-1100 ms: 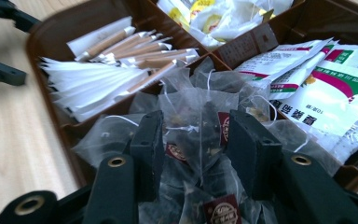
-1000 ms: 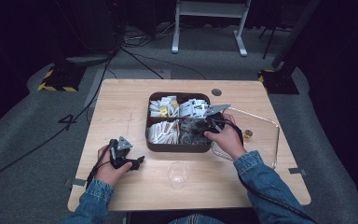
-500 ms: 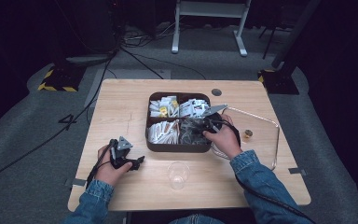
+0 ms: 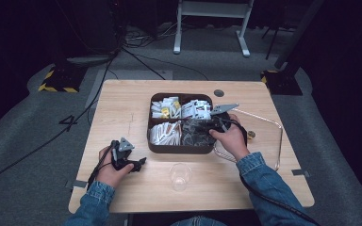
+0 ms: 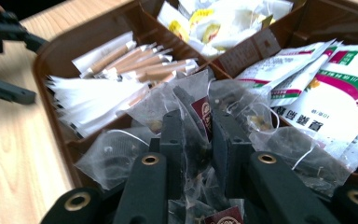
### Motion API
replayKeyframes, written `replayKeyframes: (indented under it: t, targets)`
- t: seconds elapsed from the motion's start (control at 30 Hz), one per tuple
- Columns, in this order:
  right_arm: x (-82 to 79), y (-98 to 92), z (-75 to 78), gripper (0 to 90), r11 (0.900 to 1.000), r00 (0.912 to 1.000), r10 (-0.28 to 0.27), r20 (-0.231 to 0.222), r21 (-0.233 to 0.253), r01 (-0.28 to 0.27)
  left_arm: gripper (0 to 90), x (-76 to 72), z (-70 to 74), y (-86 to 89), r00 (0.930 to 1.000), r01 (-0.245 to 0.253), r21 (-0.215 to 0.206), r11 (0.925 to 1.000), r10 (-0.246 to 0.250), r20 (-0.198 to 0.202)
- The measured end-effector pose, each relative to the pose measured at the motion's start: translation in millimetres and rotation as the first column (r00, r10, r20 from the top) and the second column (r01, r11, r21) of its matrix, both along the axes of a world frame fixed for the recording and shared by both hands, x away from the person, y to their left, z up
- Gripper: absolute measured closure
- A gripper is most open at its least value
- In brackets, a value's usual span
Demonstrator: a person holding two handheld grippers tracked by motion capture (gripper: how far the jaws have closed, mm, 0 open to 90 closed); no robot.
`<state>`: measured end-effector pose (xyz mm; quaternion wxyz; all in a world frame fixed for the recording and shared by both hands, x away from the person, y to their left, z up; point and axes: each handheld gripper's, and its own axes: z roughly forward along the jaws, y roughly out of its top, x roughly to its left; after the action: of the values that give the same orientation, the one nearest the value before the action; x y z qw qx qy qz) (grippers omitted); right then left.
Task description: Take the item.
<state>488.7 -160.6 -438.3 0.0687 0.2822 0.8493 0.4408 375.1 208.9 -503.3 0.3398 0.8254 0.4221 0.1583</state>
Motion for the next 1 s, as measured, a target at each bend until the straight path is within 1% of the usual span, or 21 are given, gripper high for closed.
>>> replayKeyframes:
  t: [0.03,0.07,0.1,0.13,0.17,0.2,0.27,0.3,0.33,0.43,0.47,0.6,0.67,0.87,1.0]
  targets:
    - [0.0,0.0,0.0,75.8,1.000,1.0000,0.000,0.000,0.000,0.000,18.2,0.0,0.0,0.0,1.0000,0.000,0.000,1.0000,0.000,0.000]
    - [-1.3,-2.6,1.9,75.8,0.999,1.0000,0.000,-0.006,0.032,0.000,18.2,0.0,0.0,0.0,1.0000,0.000,0.000,1.0000,0.000,0.000]
    - [-1.9,-3.5,2.6,75.8,0.999,1.0000,0.002,-0.007,0.042,-0.002,18.2,0.0,0.0,0.0,1.0000,0.000,0.000,1.0000,0.000,0.000]
    - [-1.9,-3.5,2.6,75.8,0.999,1.0000,0.002,-0.007,0.042,-0.002,18.2,0.0,0.0,0.0,1.0000,0.000,0.000,1.0000,0.000,0.000]
    - [-3.7,-5.1,4.5,75.8,0.998,0.9999,0.006,-0.009,0.067,-0.005,18.2,0.0,0.0,0.0,1.0000,0.000,0.000,1.0000,0.000,0.000]
    - [-4.7,-6.0,5.6,75.9,0.997,0.9999,0.007,-0.010,0.077,-0.007,18.2,0.0,0.0,0.0,1.0000,0.000,0.000,1.0000,0.000,0.000]
    - [-6.8,-7.6,7.9,75.8,0.995,0.9999,0.010,-0.008,0.095,-0.009,18.2,0.0,0.0,0.0,1.0000,0.000,0.001,1.0000,0.000,0.000]
    - [-6.8,-7.6,7.9,75.8,0.995,0.9999,0.010,-0.008,0.095,-0.009,18.2,0.0,0.0,0.0,1.0000,0.000,0.001,1.0000,0.000,0.000]
    - [-9.4,-8.8,10.2,75.8,0.994,0.9999,0.016,-0.006,0.109,-0.015,18.2,0.0,0.0,0.0,1.0000,0.000,0.000,1.0000,0.000,0.000]
    - [-12.3,-9.4,12.6,75.9,0.993,0.9997,0.024,-0.003,0.117,-0.024,18.2,0.0,0.0,0.0,1.0000,0.000,0.000,1.0000,0.000,0.000]
    - [-15.7,-10.0,15.4,75.8,0.991,0.9991,0.041,0.001,0.128,-0.041,18.2,0.0,0.0,0.0,1.0000,0.000,0.001,1.0000,0.000,0.000]
    - [-20.2,-10.7,18.7,75.9,0.990,0.9988,0.048,0.009,0.133,-0.049,18.2,0.0,0.0,0.0,1.0000,0.000,0.000,1.0000,0.000,0.000]
    - [-25.4,-11.2,21.8,75.9,0.989,0.9983,0.055,0.018,0.135,-0.057,18.2,0.0,0.0,-0.1,1.0000,0.000,0.000,1.0000,0.000,0.000]
    - [-34.0,-11.1,26.8,75.9,0.988,0.9979,0.058,0.027,0.145,-0.062,18.0,0.1,0.1,0.1,1.0000,0.000,0.003,1.0000,0.000,0.002]
    - [-45.5,-9.9,32.8,75.9,0.987,0.9969,0.067,0.040,0.140,-0.072,18.1,1.4,0.0,0.8,1.0000,0.002,-0.009,1.0000,-0.002,-0.004]
